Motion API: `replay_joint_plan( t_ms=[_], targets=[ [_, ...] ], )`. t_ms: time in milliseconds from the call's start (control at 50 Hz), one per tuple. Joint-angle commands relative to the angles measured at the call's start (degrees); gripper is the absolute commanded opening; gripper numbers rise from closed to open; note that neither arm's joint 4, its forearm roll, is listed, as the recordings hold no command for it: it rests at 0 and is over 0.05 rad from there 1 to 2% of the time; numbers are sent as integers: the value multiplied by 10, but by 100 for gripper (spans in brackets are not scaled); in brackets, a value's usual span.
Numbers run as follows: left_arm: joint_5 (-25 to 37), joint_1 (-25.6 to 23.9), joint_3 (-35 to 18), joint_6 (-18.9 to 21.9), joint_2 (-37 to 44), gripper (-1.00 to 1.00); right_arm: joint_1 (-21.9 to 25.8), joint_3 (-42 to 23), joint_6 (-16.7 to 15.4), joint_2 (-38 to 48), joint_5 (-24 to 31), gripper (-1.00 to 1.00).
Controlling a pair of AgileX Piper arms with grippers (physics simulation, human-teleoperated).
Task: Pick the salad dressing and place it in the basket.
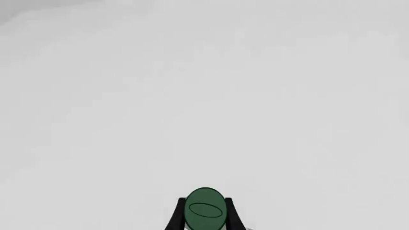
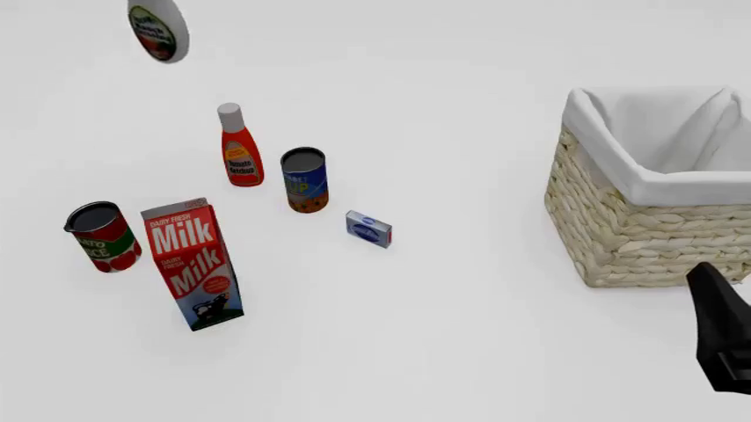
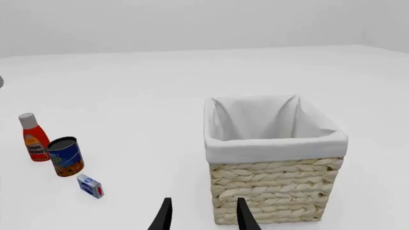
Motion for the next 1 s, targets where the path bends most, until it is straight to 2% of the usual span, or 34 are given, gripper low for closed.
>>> replay_joint_plan(
  t_ms=[20,100,140,160,300,340,520,540,620,700,720,780,1000],
  targets=[
    [30,-89,-10,31,-56,-100,4,2,0,0,-1,100],
    [30,-115,-4,39,-64,-100,6,0,-2,0,0,100],
    [29,-153,9,39,-80,-100,7,-5,-3,0,4,100],
    [29,-153,9,39,-80,-100,7,-4,-3,0,3,100],
    [30,-210,24,24,-96,-100,8,0,-3,0,1,100],
    [24,-222,37,38,-101,-100,8,-1,-3,0,1,100],
    [-7,-312,118,39,-143,-100,11,-9,-4,0,6,100],
    [-5,-322,120,21,-145,-100,12,-9,-4,0,6,100],
    [-17,-344,142,16,-153,-100,13,-6,-3,0,3,100],
    [-41,-374,181,36,-168,-100,14,-7,-3,0,4,100],
    [-44,-387,190,20,-172,-100,14,-6,-3,0,3,100],
    [-58,-409,211,18,-182,-100,15,-6,-3,0,4,100],
    [-78,-466,251,5,-192,-100,13,-6,0,0,1,100]
  ],
)
